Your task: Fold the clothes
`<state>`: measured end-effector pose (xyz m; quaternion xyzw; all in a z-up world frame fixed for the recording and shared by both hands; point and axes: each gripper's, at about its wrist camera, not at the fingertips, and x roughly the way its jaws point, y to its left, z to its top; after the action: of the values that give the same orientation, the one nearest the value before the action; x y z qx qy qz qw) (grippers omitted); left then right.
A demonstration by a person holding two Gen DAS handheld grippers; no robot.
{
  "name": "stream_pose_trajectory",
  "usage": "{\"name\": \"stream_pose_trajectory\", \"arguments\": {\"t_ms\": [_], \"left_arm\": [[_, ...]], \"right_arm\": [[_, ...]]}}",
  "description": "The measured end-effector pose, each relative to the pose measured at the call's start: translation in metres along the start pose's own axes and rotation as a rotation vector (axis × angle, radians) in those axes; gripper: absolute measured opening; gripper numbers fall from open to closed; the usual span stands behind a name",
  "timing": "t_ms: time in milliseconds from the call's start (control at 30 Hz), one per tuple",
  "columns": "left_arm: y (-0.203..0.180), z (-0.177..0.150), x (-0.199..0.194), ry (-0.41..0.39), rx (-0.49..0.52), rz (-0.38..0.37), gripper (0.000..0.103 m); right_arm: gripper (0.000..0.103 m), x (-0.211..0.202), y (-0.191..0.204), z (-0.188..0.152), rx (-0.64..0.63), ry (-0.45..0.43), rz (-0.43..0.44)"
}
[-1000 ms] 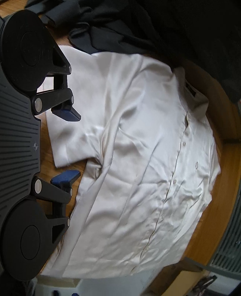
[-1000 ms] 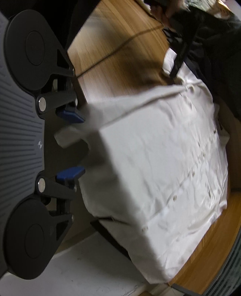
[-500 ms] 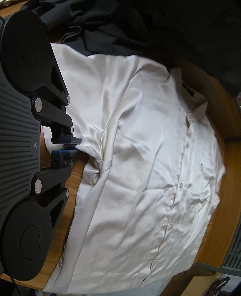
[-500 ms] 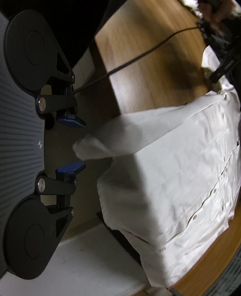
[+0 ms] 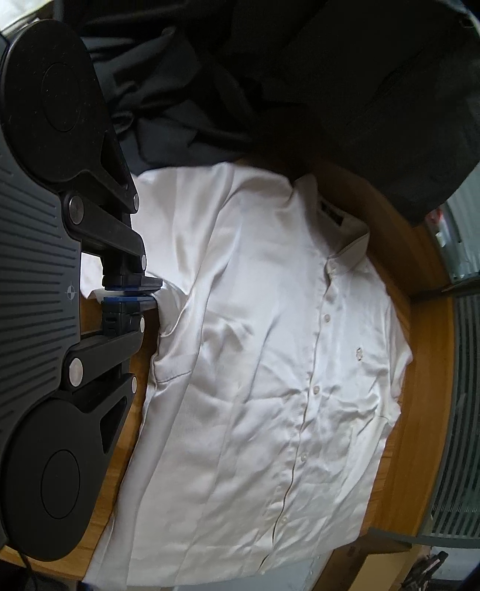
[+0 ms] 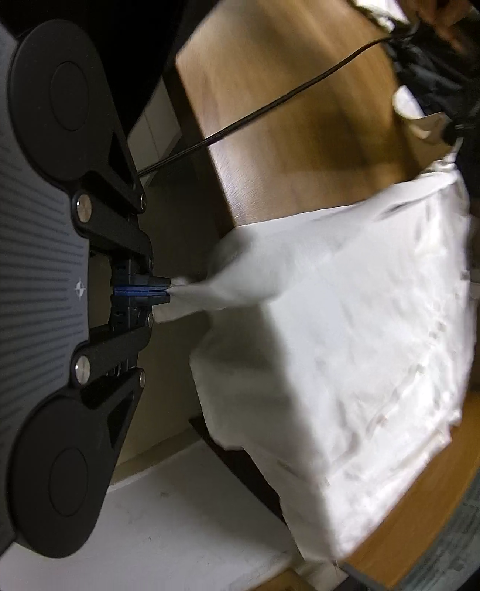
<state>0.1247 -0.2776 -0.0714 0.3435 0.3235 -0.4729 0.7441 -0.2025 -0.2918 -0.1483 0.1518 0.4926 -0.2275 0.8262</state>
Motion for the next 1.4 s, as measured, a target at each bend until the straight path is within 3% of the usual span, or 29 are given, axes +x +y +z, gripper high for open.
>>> {"name": "stream_pose_trajectory", "arguments": {"t_ms": [200, 467, 533, 633, 900, 1067, 1133, 1233, 1400], "left_arm": [[0.004, -0.004, -0.009, 0.023, 0.071, 0.038, 0.005], [-0.004, -0.036, 0.014, 0.135, 0.173, 0.025, 0.006], [-0.006, -0.044, 0.012, 0.140, 0.189, 0.008, 0.013], [0.000, -0.053, 0.004, 0.140, 0.161, -0.027, 0.018], [0.031, -0.059, -0.003, 0.144, -0.047, -0.002, 0.022], [0.036, -0.053, -0.001, 0.130, -0.138, -0.051, 0.035], [0.035, -0.050, 0.000, 0.125, -0.166, -0.087, 0.050], [0.018, -0.045, 0.004, 0.112, -0.114, -0.110, 0.056], [0.016, -0.040, 0.014, 0.092, -0.118, -0.027, 0.056]], "right_arm": [[0.000, -0.063, 0.002, 0.003, -0.005, -0.029, 0.072], [0.002, -0.046, 0.012, -0.006, -0.025, 0.039, 0.159], [0.008, -0.048, 0.004, -0.005, -0.008, 0.041, 0.163], [0.024, -0.054, -0.004, -0.004, -0.005, 0.023, 0.147], [0.026, -0.051, -0.029, 0.003, 0.006, 0.003, 0.069], [0.026, -0.049, -0.039, 0.011, -0.003, -0.005, 0.038], [0.029, -0.049, -0.043, 0.014, -0.007, -0.007, 0.028], [0.030, -0.048, -0.049, 0.019, -0.014, -0.011, 0.014], [0.034, -0.049, -0.056, 0.023, -0.021, -0.014, -0.004]]}}
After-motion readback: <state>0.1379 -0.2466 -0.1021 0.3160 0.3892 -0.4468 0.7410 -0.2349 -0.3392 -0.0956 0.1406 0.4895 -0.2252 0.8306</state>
